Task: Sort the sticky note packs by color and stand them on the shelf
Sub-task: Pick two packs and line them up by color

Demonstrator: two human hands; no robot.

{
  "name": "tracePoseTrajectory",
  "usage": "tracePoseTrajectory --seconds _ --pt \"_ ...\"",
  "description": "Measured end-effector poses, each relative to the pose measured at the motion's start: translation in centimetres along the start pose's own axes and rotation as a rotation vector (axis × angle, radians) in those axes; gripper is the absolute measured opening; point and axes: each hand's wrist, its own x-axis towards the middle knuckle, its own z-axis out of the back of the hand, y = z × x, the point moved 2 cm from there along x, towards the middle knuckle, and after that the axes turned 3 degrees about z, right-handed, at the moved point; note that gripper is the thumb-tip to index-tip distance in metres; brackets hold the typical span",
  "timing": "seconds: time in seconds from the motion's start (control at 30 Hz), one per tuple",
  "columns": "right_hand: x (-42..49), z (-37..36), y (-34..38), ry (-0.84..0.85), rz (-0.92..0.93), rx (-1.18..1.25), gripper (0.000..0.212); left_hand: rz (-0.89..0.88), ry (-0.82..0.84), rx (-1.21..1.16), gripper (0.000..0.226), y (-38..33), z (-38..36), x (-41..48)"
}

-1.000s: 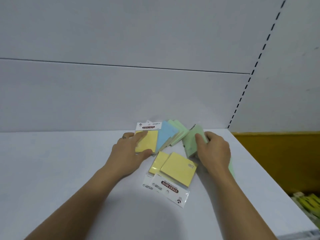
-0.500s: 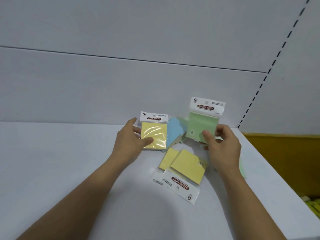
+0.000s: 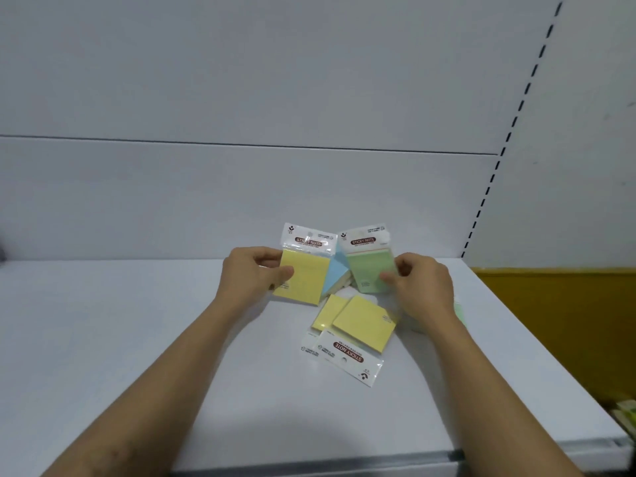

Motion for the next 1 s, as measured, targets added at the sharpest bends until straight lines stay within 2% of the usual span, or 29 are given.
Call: tracePoseTrajectory --seconds 0.1,0.27,0.77,1.0 --pt "0.4 1.0 1.1 -0.007 0.001 0.07 0.01 0.0 0.005 0.019 0.021 -1.2 1.1 -0.1" --pt "1.1 1.3 4.7 -0.009 0.068 0.235 0.016 -0.051 -0.1 -0.001 0.02 -3.3 4.4 -0.4" --pt "-1.9 -7.4 22.0 0.319 0.413 0.36 0.016 -0.093 -0.573 0.069 0.024 -4.5 22.1 -7.6" --pt "-5.7 -11.5 28.5 0.465 0.49 0.44 0.016 -0.062 -0.767 0.122 0.024 -4.4 29.0 -12.8"
